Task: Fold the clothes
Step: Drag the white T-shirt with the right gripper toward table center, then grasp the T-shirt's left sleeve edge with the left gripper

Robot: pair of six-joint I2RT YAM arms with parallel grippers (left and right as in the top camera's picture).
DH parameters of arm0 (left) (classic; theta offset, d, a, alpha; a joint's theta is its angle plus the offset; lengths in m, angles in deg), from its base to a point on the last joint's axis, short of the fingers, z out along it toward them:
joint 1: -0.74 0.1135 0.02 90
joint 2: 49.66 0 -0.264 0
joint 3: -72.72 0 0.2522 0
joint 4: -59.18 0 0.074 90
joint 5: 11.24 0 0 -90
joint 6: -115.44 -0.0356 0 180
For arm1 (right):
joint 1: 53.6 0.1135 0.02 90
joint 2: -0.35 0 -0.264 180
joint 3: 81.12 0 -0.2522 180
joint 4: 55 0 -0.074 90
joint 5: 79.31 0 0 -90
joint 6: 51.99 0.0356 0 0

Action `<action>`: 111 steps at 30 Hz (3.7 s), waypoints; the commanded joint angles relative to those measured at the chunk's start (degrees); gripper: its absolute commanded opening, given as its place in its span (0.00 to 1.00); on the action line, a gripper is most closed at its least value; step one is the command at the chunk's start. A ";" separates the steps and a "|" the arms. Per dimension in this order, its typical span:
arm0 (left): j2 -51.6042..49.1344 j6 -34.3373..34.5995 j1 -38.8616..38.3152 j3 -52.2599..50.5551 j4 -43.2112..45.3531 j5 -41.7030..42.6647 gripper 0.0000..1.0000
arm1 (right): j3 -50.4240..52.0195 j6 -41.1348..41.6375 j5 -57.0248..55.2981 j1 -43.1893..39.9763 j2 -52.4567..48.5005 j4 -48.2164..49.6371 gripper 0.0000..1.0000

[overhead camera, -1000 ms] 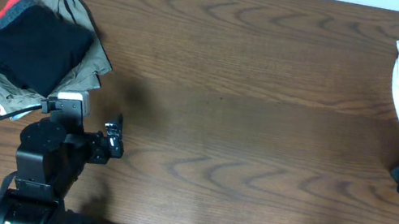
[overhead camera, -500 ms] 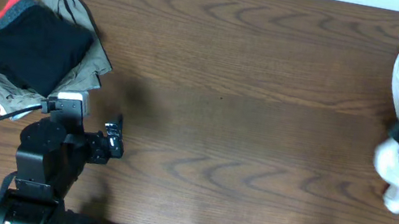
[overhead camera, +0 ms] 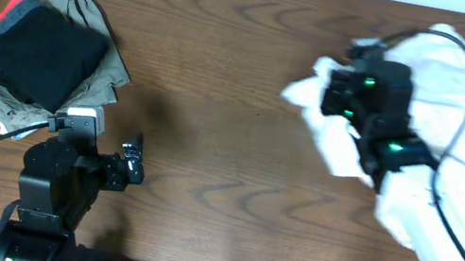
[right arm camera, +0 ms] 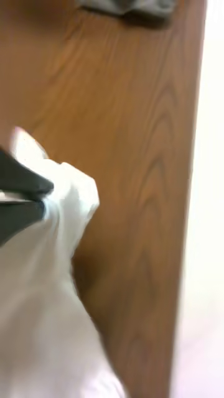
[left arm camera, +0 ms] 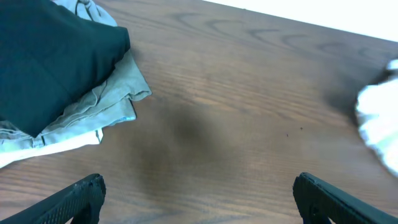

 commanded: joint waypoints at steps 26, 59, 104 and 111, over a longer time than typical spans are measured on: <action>-17.14 7.15 -0.83 1.18 17.14 18.40 0.98 | -0.31 8.57 -13.64 -19.21 3.45 -43.23 0.70; -73.07 48.13 -29.29 7.67 47.95 22.71 0.98 | -0.31 8.55 -11.78 -23.82 3.45 -46.01 0.72; -72.35 54.88 -22.34 16.15 21.55 18.23 0.98 | -0.31 7.67 -7.74 -23.82 3.45 -46.05 0.74; -74.03 56.35 -22.56 16.15 25.22 14.58 0.61 | -0.31 7.67 -7.74 -23.82 3.45 -46.03 0.74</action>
